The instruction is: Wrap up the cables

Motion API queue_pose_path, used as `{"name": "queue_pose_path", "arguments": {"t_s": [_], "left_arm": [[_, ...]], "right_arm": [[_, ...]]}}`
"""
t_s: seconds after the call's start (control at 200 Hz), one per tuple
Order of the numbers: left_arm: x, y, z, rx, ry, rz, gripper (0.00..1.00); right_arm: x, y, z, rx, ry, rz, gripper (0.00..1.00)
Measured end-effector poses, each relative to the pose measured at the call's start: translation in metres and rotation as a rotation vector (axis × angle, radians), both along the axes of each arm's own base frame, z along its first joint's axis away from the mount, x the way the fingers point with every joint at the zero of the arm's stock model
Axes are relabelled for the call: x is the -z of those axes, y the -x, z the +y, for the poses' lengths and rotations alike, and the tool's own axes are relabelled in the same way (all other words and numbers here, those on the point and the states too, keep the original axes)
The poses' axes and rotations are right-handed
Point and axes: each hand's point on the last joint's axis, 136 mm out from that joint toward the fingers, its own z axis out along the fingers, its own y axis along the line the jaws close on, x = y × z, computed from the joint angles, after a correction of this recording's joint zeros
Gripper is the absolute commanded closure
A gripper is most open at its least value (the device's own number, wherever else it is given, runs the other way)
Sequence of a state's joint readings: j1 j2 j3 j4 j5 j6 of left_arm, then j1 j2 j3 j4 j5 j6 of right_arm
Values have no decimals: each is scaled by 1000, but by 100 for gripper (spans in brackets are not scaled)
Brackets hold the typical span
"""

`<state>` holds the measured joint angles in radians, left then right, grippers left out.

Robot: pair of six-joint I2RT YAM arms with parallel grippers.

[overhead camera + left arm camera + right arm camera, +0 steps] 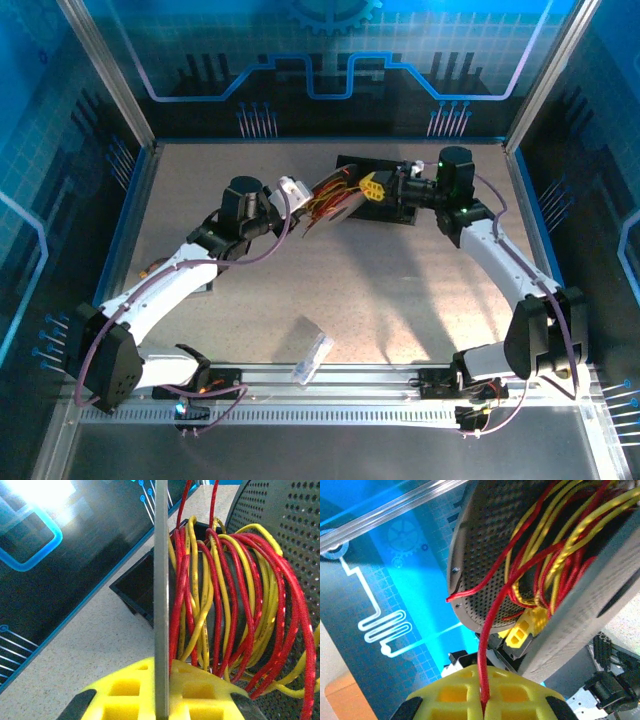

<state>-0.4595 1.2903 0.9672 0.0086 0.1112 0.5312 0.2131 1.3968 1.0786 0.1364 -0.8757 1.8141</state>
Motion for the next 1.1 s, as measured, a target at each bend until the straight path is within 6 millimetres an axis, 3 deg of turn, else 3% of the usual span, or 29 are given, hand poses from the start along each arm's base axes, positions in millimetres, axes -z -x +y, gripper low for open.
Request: {"name": "queue_pose_path", "arguments": {"t_s": [0.135,0.33,0.641,0.906,1.041,1.061,1.101], "left_arm": [[2,2,-2,14,0,5,100],[2,5,-11,32,-17,-7,100],[3,7,-10,-1,0,102,100],[6,18,-6,-44,-1,254,100],[15,22,0,-82,-23,298,100],[17,23,1,-86,-28,304,100],[20,24,3,-96,-39,314,100]], "right_arm": [[0,3,-1,-4,55,55,100],[-11,1,19,-23,181,71,100],[14,7,26,27,541,61,100],[19,1,35,43,710,27,100],[33,-3,41,34,762,49,100],[37,-3,41,33,769,58,96],[42,-3,43,28,779,67,79]]}}
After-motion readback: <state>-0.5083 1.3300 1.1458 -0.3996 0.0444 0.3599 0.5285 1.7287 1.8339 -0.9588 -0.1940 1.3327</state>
